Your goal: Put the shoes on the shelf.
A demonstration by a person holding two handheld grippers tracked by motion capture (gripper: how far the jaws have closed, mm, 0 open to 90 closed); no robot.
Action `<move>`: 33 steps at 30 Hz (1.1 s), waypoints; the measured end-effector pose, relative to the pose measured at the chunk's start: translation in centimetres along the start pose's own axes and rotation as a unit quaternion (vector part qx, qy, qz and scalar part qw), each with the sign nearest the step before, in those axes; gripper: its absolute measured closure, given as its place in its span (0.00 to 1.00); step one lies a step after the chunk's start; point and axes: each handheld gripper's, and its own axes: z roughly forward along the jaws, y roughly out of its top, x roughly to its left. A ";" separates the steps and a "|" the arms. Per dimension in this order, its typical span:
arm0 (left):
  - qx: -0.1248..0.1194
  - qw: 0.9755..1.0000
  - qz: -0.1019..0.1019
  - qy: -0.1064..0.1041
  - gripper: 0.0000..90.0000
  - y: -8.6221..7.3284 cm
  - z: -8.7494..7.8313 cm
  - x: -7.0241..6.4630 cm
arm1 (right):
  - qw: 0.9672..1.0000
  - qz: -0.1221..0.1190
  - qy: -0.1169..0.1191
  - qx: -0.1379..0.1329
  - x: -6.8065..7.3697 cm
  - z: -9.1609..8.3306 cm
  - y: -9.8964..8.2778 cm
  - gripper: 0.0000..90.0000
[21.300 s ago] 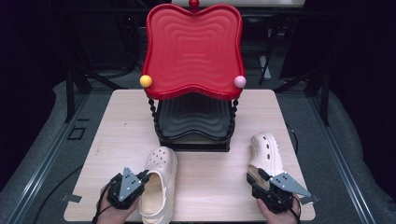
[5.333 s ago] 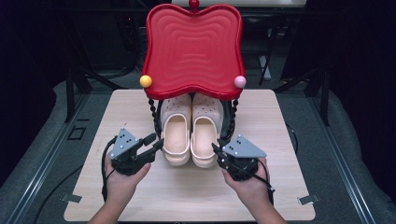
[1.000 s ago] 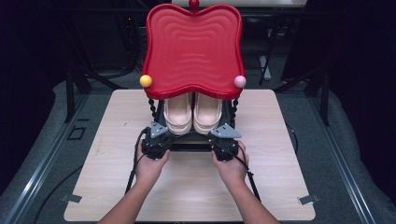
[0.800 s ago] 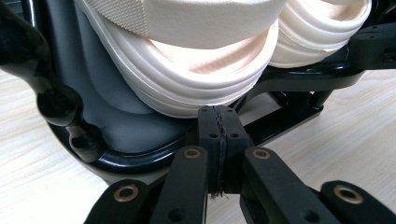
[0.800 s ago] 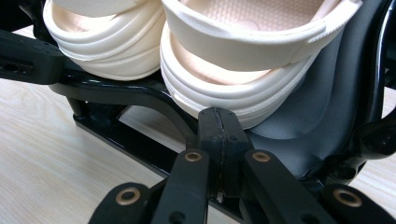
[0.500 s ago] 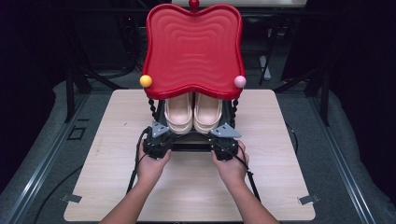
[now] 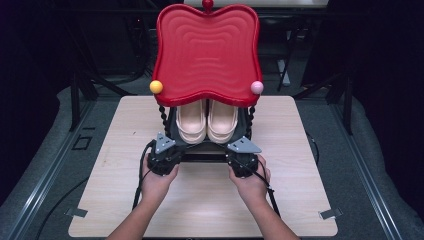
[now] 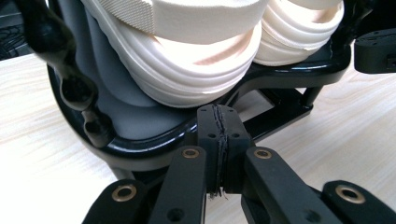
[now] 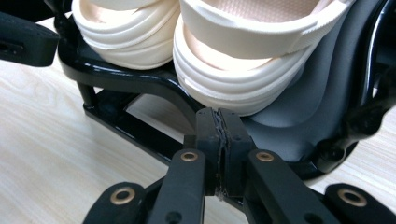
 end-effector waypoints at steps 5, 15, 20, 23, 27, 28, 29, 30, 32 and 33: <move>-0.007 1.000 0.006 -0.006 0.98 -0.5 -0.9 0.1 | 1.000 -0.006 0.004 0.000 0.0 -0.9 -0.4 0.97; -0.020 1.000 0.004 -0.012 0.93 -1.6 -3.2 0.7 | 1.000 -0.012 0.010 0.002 -0.3 -2.6 -1.4 0.95; -0.026 1.000 -0.001 -0.013 0.90 -2.3 -4.6 1.3 | 1.000 -0.009 0.016 -0.003 -0.6 -3.8 -1.9 0.93; -0.030 0.999 -0.004 -0.014 0.87 -2.9 -5.5 1.6 | 1.000 -0.006 0.016 -0.004 -0.9 -4.4 -2.3 0.91; -0.034 0.999 -0.008 -0.013 0.82 -3.8 -6.5 2.1 | 1.000 0.007 0.018 -0.009 -1.4 -5.2 -3.0 0.87; -0.033 0.999 -0.010 -0.012 0.80 -4.0 -6.7 2.2 | 1.000 0.009 0.021 -0.008 -1.7 -5.6 -3.3 0.85; -0.034 0.999 -0.014 -0.012 0.79 -4.3 -7.0 2.4 | 1.000 0.016 0.022 -0.012 -1.8 -5.7 -3.4 0.83; -0.035 0.999 -0.016 -0.013 0.76 -4.5 -7.3 2.6 | 0.999 0.020 0.022 -0.016 -2.1 -6.0 -3.6 0.79; -0.038 0.999 -0.023 -0.014 0.71 -5.0 -7.8 2.8 | 0.999 0.033 0.024 -0.021 -2.6 -6.6 -4.1 0.72; -0.041 0.999 -0.025 -0.015 0.69 -5.3 -8.0 3.0 | 0.999 0.036 0.024 -0.024 -2.7 -6.9 -4.2 0.70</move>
